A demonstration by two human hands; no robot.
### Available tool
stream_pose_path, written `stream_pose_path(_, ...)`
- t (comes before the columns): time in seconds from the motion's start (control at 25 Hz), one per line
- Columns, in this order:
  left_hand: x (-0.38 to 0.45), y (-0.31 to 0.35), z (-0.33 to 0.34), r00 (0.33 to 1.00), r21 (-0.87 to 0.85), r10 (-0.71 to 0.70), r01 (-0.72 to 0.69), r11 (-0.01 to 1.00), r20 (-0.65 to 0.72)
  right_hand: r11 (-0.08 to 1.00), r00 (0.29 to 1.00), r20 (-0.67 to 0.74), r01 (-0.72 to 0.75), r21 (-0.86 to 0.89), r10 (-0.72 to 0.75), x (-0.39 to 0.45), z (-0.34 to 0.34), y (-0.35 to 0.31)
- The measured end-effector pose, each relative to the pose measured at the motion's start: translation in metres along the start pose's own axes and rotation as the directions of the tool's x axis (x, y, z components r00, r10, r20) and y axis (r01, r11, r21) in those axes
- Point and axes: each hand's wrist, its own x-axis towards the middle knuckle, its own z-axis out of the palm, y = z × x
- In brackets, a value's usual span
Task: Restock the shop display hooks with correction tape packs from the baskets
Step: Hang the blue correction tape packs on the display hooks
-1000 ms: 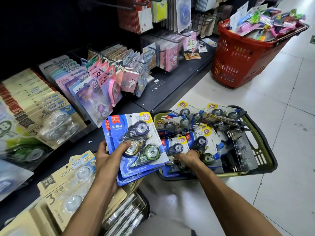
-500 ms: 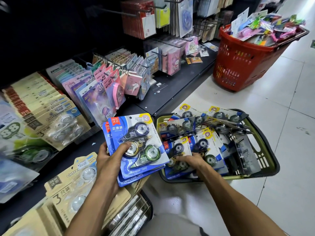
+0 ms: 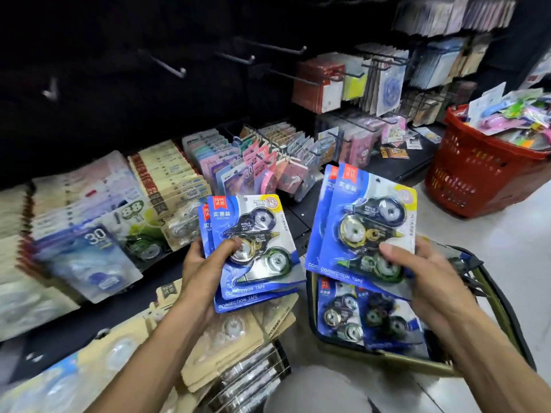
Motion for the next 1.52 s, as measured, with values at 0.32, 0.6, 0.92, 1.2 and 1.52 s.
stream_pose_path(0.32,-0.068,0.098,-0.122,0.988,-0.15,0.118,-0.132,0.98,-0.101,0.992,0.884,0.45,-0.12,-0.04,0.125,-0.034,0.212,-0.006)
stream_pose_path(0.6,-0.146,0.157,-0.28,0.953,-0.155,0.146,-0.192,0.969,-0.265,0.961,0.636,0.721,-0.192,-0.198,0.276,-0.12,0.376,0.04)
stream_pose_path(0.92,-0.214,0.201,-0.434,0.918,-0.218,0.043,-0.139,0.966,-0.393,0.969,0.614,0.765,-0.001,-0.248,0.196,-0.221,0.519,0.1)
stream_pose_path(1.2,-0.246,0.207,-0.523,0.738,-0.238,0.215,-0.456,0.858,-0.64,0.961,0.524,0.819,0.001,-0.278,0.236,-0.29,0.619,0.14)
stream_pose_path(1.52,-0.257,0.2,-0.574,0.72,-0.327,0.218,-0.536,0.778,-0.659,0.926,0.415,0.836,-0.047,-0.374,0.359,-0.318,0.682,0.157)
